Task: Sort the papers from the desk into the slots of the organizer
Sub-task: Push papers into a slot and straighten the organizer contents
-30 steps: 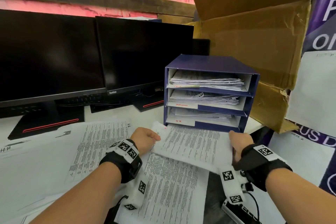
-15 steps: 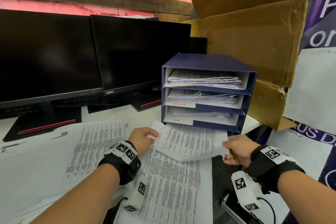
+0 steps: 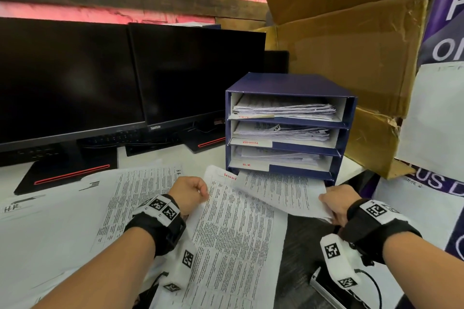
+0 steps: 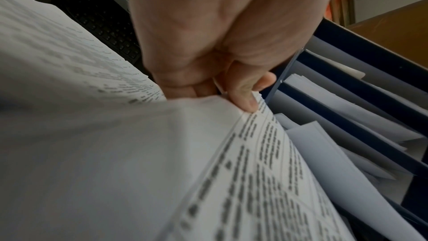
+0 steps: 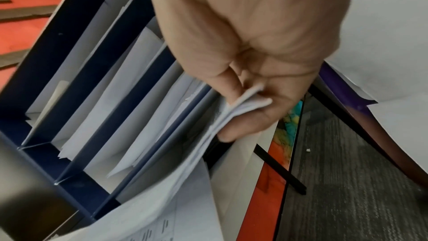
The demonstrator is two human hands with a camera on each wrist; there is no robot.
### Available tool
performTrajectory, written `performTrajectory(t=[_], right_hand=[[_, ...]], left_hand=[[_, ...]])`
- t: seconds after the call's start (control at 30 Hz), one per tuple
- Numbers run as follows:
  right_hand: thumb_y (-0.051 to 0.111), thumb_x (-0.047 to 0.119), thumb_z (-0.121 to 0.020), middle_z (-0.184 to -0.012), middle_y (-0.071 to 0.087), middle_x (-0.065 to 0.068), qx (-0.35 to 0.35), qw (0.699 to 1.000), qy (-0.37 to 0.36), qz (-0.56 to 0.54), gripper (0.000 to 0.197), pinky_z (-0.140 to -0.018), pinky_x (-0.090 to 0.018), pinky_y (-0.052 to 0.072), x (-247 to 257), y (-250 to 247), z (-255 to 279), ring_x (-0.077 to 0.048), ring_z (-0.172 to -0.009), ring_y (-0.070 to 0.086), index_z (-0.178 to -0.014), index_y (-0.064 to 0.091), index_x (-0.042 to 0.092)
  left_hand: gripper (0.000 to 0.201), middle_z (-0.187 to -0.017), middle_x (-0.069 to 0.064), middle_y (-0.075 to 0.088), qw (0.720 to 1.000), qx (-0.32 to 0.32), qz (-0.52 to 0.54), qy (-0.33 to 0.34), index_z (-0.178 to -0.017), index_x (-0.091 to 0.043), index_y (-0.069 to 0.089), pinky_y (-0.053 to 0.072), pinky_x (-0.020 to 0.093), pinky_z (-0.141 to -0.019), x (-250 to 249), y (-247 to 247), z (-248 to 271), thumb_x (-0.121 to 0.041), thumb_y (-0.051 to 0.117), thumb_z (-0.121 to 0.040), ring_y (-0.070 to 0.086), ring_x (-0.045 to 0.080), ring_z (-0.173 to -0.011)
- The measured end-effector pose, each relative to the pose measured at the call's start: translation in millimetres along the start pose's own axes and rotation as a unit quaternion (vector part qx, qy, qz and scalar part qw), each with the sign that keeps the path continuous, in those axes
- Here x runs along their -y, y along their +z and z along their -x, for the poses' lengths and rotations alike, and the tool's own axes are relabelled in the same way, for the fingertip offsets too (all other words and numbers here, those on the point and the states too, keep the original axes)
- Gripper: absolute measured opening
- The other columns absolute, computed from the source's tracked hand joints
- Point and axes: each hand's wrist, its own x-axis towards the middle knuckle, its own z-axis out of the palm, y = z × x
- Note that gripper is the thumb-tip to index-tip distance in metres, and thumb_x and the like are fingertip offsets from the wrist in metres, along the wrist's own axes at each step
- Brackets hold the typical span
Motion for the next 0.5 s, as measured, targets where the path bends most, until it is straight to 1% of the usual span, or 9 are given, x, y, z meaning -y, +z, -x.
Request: performTrajectory(t=[0.03,0.07,0.1,0.13,0.2,0.27,0.33,0.4,0.5], right_hand=[[0.057,0.005,-0.090,-0.096,0.063,-0.025,0.001,1.000,0.001,-0.001,0.031,-0.084,-0.051,0.055,0.7,0.2,0.5,-0.033,-0.080,0.060,-0.117,0.058,-0.009],[0.057,0.007,-0.091,-0.088,0.062,-0.021,0.005,1.000,0.008,-0.008,0.029,-0.074,-0.047,0.058,2.1,0.7,2.8,-0.032,-0.074,0.060,-0.115,0.058,-0.008],[0.057,0.010,-0.092,-0.078,0.061,-0.017,0.013,1.000,0.023,-0.010,0.024,-0.059,-0.038,0.057,3.8,1.5,5.8,-0.028,-0.064,0.059,-0.109,0.060,-0.007],[0.057,0.015,-0.094,-0.064,0.058,-0.014,0.031,0.999,0.044,0.002,0.020,-0.047,-0.027,0.049,5.2,2.1,9.5,-0.023,-0.051,0.053,-0.098,0.060,-0.004],[0.057,0.022,-0.095,-0.042,0.043,-0.006,0.049,0.996,0.067,0.031,0.026,-0.037,-0.017,0.033,6.8,2.2,12.1,-0.014,-0.034,0.036,-0.076,0.053,0.003],[0.056,0.018,-0.096,-0.038,0.038,-0.004,0.058,0.996,0.061,0.041,0.030,-0.036,-0.015,0.030,8.4,2.1,10.2,-0.013,-0.032,0.031,-0.070,0.048,0.005],[0.052,0.013,-0.097,-0.042,0.041,-0.006,0.052,0.996,0.058,0.040,0.028,-0.036,-0.017,0.032,10.1,2.6,7.5,-0.015,-0.037,0.034,-0.070,0.047,0.005],[0.049,0.011,-0.097,-0.045,0.042,-0.008,0.054,0.996,0.054,0.051,0.029,-0.038,-0.019,0.033,11.5,2.1,7.8,-0.017,-0.041,0.037,-0.069,0.048,0.003],[0.049,0.013,-0.098,-0.048,0.040,-0.007,0.096,0.992,0.033,0.078,0.029,-0.045,-0.023,0.031,5.2,-2.3,8.4,-0.017,-0.045,0.035,-0.070,0.046,0.005]], left_hand=[[0.038,-0.064,0.003,0.055,1.000,0.001,0.001,0.002,-0.056,-0.011,0.051,0.049,0.019,-0.069,0.4,-0.2,0.7,0.016,0.058,-0.081,0.057,0.013,-0.068],[0.038,-0.063,0.003,0.054,1.000,0.000,0.003,0.003,-0.056,-0.011,0.050,0.048,0.018,-0.068,0.4,-0.4,1.5,0.017,0.058,-0.081,0.056,0.013,-0.067],[0.038,-0.062,0.003,0.053,1.000,-0.001,0.004,0.003,-0.056,-0.011,0.050,0.048,0.017,-0.066,0.2,-0.4,2.1,0.017,0.058,-0.081,0.056,0.013,-0.066],[0.038,-0.062,0.003,0.053,1.000,-0.001,0.004,0.002,-0.056,-0.011,0.050,0.048,0.016,-0.065,0.1,-0.3,2.7,0.017,0.057,-0.081,0.055,0.012,-0.065],[0.037,-0.063,0.003,0.054,1.000,-0.001,-0.001,0.002,-0.057,-0.011,0.050,0.049,0.016,-0.066,0.7,0.1,2.1,0.016,0.057,-0.081,0.056,0.011,-0.065],[0.037,-0.064,0.003,0.055,1.000,-0.001,-0.010,-0.001,-0.056,-0.011,0.051,0.049,0.018,-0.067,1.7,0.1,0.5,0.016,0.057,-0.081,0.058,0.012,-0.067],[0.038,-0.063,0.003,0.057,1.000,-0.006,-0.015,-0.014,-0.056,-0.012,0.053,0.050,0.021,-0.070,4.0,0.3,-1.2,0.016,0.057,-0.081,0.057,0.012,-0.067],[0.038,-0.063,0.002,0.059,0.999,-0.012,-0.020,-0.032,-0.055,-0.013,0.055,0.051,0.028,-0.078,6.2,1.4,-2.1,0.015,0.056,-0.080,0.057,0.014,-0.067],[0.036,-0.072,0.006,0.063,0.998,-0.016,-0.015,-0.055,-0.057,-0.013,0.060,0.051,0.033,-0.085,8.1,3.4,-2.0,0.015,0.055,-0.080,0.060,0.022,-0.078]])
